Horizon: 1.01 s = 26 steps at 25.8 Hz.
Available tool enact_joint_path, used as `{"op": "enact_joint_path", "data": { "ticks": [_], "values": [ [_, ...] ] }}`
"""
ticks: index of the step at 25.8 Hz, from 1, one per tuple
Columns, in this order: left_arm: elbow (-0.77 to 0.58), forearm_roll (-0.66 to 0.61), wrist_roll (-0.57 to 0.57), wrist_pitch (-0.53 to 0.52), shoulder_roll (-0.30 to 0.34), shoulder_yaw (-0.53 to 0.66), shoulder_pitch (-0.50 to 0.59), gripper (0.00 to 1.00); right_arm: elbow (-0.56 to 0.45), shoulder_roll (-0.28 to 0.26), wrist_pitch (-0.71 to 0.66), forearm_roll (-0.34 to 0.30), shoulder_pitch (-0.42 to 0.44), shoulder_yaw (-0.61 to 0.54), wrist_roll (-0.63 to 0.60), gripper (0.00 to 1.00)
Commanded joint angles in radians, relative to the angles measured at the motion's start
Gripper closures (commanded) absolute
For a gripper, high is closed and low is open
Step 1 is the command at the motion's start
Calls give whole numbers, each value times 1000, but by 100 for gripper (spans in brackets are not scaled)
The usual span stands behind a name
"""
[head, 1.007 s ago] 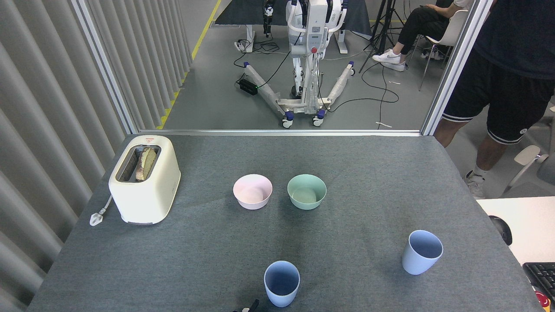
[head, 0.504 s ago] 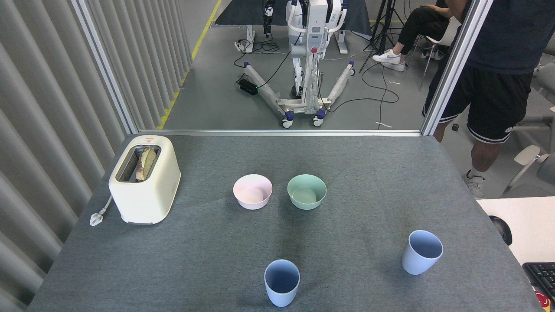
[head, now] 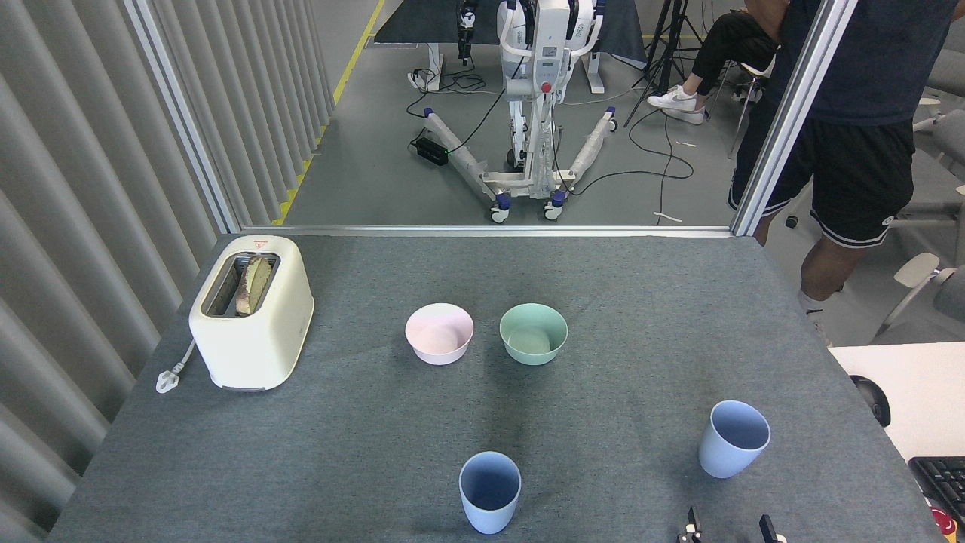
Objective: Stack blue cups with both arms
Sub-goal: 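Grasp the other light blue cup with the right gripper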
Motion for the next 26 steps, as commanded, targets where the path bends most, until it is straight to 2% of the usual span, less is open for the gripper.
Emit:
{"op": "enact_joint_path", "data": {
  "ticks": [1,13,22,26],
  "values": [
    [11,2,1,16,-2,14,-7,0,59,-29,-6,-2,-56,4,-3,0],
    [11,2,1,16,0,15,-8,0,262,-33,-3,-3,-249,2,-21,0],
    [13,2,1,15,-2,17,-10,0,326,-34,-5,-11,-266,-1,-40,0],
    [13,2,1,12,0,17,-10,0,375,-33,-6,-8,-303,-1,-57,0]
  ]
}}
